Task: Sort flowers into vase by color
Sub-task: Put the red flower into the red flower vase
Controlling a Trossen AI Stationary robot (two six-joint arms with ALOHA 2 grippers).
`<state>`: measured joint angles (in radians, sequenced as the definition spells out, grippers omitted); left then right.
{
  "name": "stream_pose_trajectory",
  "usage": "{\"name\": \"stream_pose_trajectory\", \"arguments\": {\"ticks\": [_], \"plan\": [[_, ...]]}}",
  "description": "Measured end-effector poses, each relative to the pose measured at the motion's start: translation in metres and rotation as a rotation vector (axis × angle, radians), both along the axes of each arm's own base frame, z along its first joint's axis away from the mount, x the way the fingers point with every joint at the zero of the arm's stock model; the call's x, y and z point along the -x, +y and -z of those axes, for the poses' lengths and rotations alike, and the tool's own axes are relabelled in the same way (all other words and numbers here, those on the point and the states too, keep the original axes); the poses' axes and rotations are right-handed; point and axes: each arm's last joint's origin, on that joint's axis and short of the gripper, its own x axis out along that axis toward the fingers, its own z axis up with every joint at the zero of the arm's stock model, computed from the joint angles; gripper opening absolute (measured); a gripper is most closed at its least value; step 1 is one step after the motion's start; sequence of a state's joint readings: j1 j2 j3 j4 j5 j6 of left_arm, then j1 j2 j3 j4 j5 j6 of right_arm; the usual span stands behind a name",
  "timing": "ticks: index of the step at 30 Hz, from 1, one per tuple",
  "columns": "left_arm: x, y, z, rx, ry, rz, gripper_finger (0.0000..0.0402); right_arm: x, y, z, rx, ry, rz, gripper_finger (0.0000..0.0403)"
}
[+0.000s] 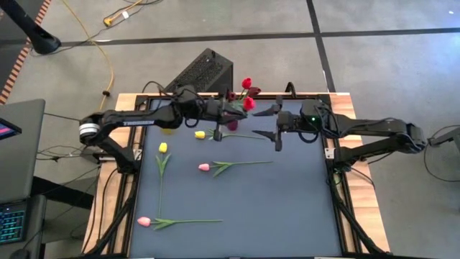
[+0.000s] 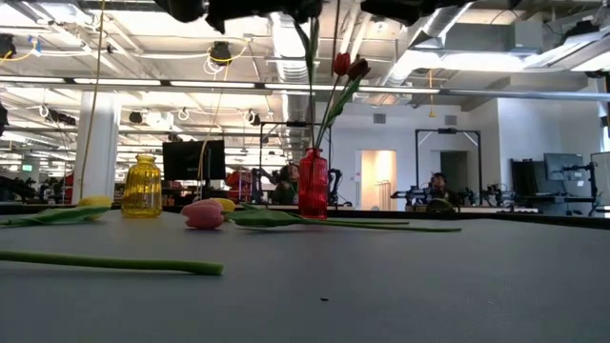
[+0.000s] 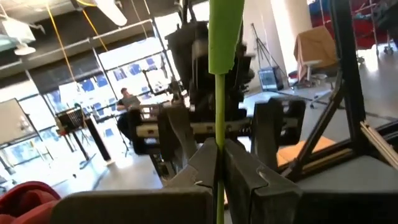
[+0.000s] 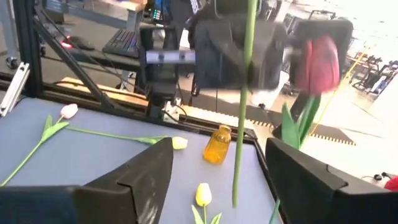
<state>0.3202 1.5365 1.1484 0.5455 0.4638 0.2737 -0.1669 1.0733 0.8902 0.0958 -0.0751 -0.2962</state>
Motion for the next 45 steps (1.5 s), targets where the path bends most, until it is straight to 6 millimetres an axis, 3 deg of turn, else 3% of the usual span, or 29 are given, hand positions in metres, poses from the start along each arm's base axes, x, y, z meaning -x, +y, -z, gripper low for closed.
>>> {"name": "stream_pose_trajectory", "arguments": {"ticks": [4, 8, 14, 16, 26, 36, 45], "plan": [[0.009, 0.003, -0.008, 0.011, -0.005, -0.011, 0.0, 0.002, 0.0, 0.0, -0.003, 0.015, 0.001, 0.0286], [0.011, 0.012, 0.0, 0.006, 0.077, -0.007, 0.0, 0.002, 0.0, 0.002, -0.009, 0.028, 0.001, 0.0286], [0.02, 0.024, 0.008, 0.011, 0.154, 0.247, 0.0, 0.003, -0.002, 0.011, 0.106, 0.13, -0.004, 0.0286], [0.023, 0.027, 0.009, 0.015, 0.164, 0.323, 0.0, -0.001, -0.007, 0.014, 0.099, 0.134, 0.008, 0.0286], [0.034, 0.044, 0.011, 0.025, 0.182, 0.376, 0.0, -0.037, -0.017, 0.031, 0.115, 0.073, 0.018, 0.0286], [0.032, 0.039, 0.008, 0.042, 0.167, 0.413, 0.0, -0.074, -0.031, 0.046, 0.209, -0.102, 0.174, 0.0286], [0.031, 0.035, 0.008, 0.031, 0.165, 0.459, 0.0, -0.084, -0.046, 0.052, 0.207, -0.212, 0.246, 0.0286]]}}
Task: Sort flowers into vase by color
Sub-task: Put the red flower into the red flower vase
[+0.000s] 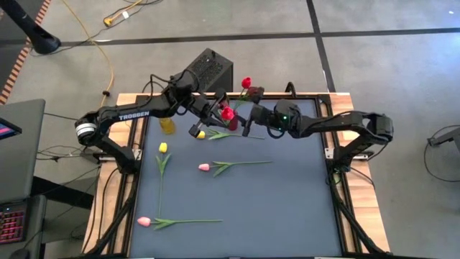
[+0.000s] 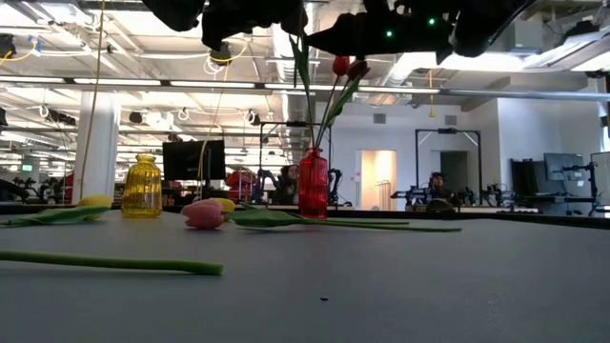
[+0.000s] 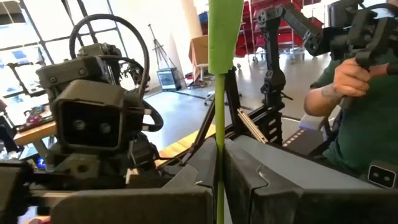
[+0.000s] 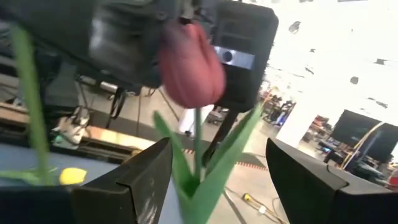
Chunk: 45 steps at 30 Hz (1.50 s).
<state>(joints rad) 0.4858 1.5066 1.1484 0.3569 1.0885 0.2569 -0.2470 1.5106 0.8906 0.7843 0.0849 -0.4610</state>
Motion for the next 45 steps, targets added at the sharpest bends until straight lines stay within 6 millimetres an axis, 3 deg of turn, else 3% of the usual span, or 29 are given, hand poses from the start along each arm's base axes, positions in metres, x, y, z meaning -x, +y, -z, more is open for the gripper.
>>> {"name": "stream_pose_trajectory", "arguments": {"ticks": [10, 20, 25, 36, 40, 45], "plan": [[-0.001, 0.0, 0.0, -0.019, -0.013, -0.017, 0.0, -0.002, 0.003, -0.001, 0.004, -0.03, -0.064, 0.0286], [-0.001, -0.001, 0.0, 0.008, 0.007, -0.018, 0.0, -0.027, -0.006, 0.014, 0.058, -0.026, -0.046, 0.0281], [-0.001, -0.001, 0.001, 0.019, 0.018, -0.019, 0.0, -0.028, -0.008, 0.015, 0.055, -0.018, -0.019, 0.0232], [0.001, 0.006, 0.004, 0.023, 0.041, -0.089, 0.0, -0.026, -0.014, 0.017, 0.047, -0.004, 0.072, 0.0027], [0.006, 0.019, 0.005, 0.03, 0.058, -0.176, 0.0, -0.025, -0.018, 0.018, 0.041, 0.021, 0.123, 0.0026], [0.012, 0.031, 0.006, 0.034, 0.064, -0.218, 0.0, -0.023, -0.028, 0.022, -0.011, 0.04, 0.202, 0.006]]}}
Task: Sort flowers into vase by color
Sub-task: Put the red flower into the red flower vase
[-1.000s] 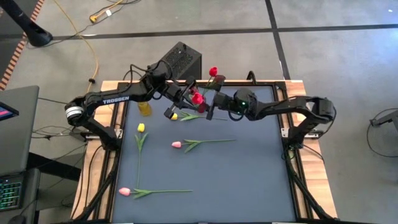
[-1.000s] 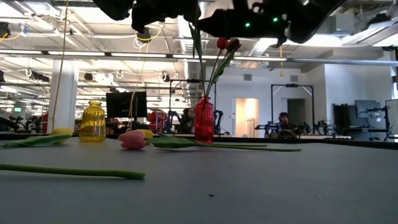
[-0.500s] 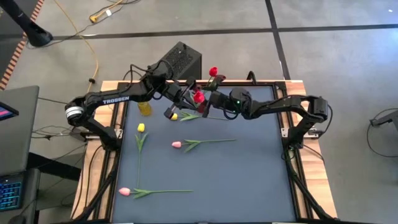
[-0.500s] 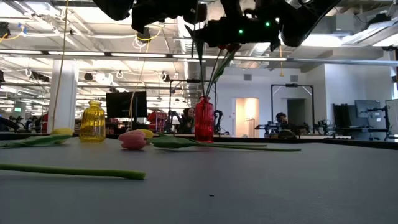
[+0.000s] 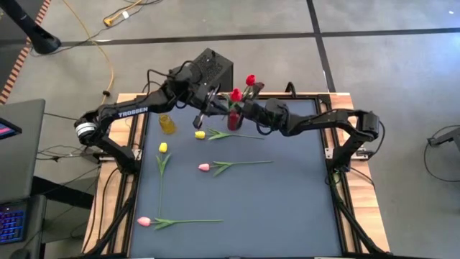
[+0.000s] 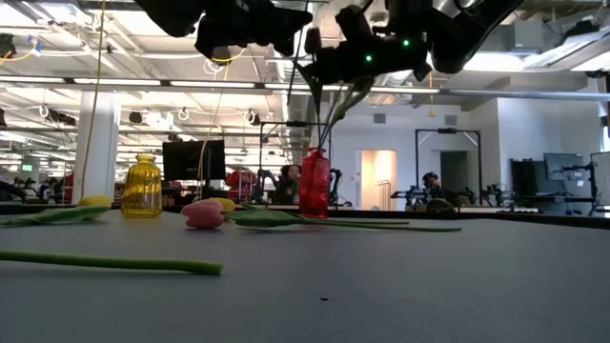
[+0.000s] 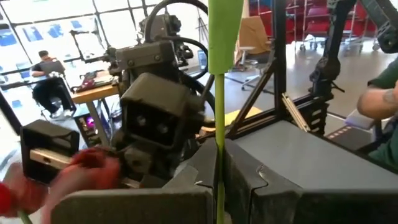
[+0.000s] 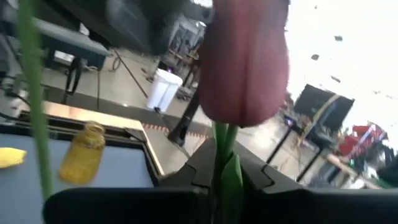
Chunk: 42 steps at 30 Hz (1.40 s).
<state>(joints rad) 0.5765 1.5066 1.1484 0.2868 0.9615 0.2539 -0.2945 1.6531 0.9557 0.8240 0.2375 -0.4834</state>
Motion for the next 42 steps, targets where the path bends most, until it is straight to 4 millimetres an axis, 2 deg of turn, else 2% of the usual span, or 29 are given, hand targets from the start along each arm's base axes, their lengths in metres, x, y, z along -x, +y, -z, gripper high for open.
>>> {"name": "stream_pose_trajectory", "arguments": {"ticks": [5, 15, 18, 25, 29, 37, 42], "plan": [[0.004, 0.006, 0.0, -0.001, -0.001, -0.02, 0.0, 0.003, -0.009, 0.004, -0.057, 0.016, -0.004, 0.0068], [0.005, 0.008, 0.0, -0.014, -0.009, 0.001, 0.0, 0.002, -0.008, 0.006, -0.068, 0.031, -0.056, 0.0079], [0.007, 0.01, 0.0, -0.012, -0.009, 0.001, 0.0, 0.002, -0.008, 0.006, -0.071, 0.031, -0.056, 0.0105], [0.017, 0.022, -0.002, 0.012, -0.012, 0.028, 0.0, 0.002, -0.008, 0.011, -0.09, 0.082, -0.051, 0.0212], [0.024, 0.029, -0.005, 0.022, -0.026, 0.051, 0.0, 0.002, -0.009, 0.015, -0.102, 0.113, -0.027, 0.0255], [0.037, 0.045, -0.008, 0.025, -0.042, 0.008, 0.0, 0.003, -0.002, 0.013, -0.096, 0.142, 0.022, 0.0271], [0.041, 0.051, -0.008, 0.025, -0.041, -0.014, 0.0, 0.009, 0.013, -0.002, -0.078, 0.16, 0.022, 0.0271]]}}
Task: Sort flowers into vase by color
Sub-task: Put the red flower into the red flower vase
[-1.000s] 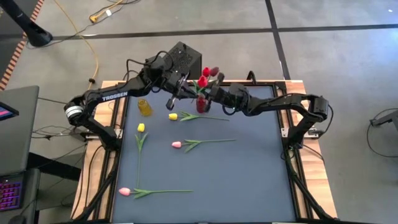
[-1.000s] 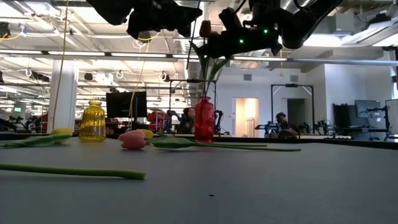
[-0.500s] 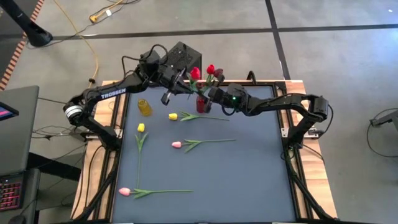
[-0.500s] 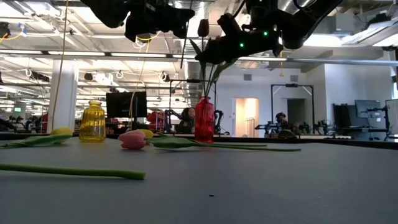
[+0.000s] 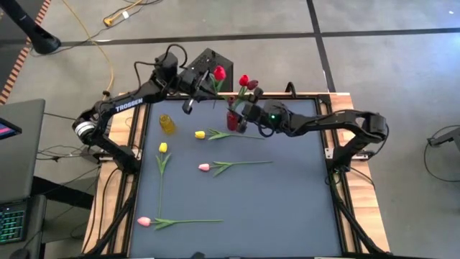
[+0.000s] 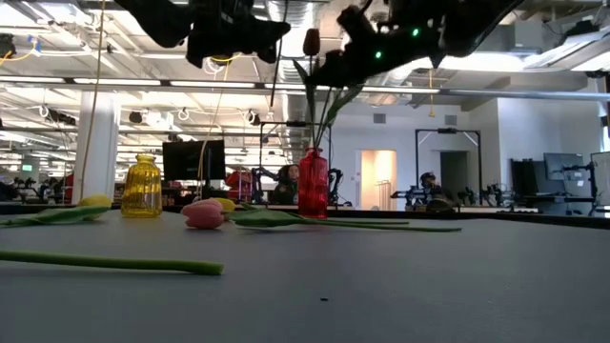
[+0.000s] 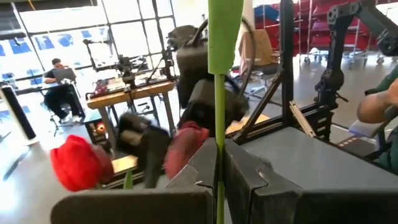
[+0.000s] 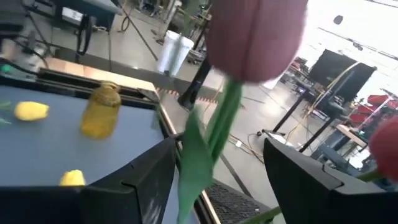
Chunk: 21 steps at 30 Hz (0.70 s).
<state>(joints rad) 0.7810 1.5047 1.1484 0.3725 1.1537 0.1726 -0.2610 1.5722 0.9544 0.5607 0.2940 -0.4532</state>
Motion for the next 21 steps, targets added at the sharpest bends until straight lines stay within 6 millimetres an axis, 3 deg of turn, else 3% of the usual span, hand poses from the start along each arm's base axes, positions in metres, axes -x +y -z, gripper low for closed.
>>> {"name": "stream_pose_trajectory", "arguments": {"ticks": [10, 21], "plan": [[0.003, 0.008, 0.004, -0.051, -0.013, -0.122, 0.0, 0.031, 0.025, -0.021, -0.098, 0.153, -0.021, 0.0271], [0.025, 0.038, 0.002, -0.032, -0.034, -0.323, 0.0, 0.055, 0.051, -0.019, -0.214, 0.331, -0.061, 0.0271]]}}
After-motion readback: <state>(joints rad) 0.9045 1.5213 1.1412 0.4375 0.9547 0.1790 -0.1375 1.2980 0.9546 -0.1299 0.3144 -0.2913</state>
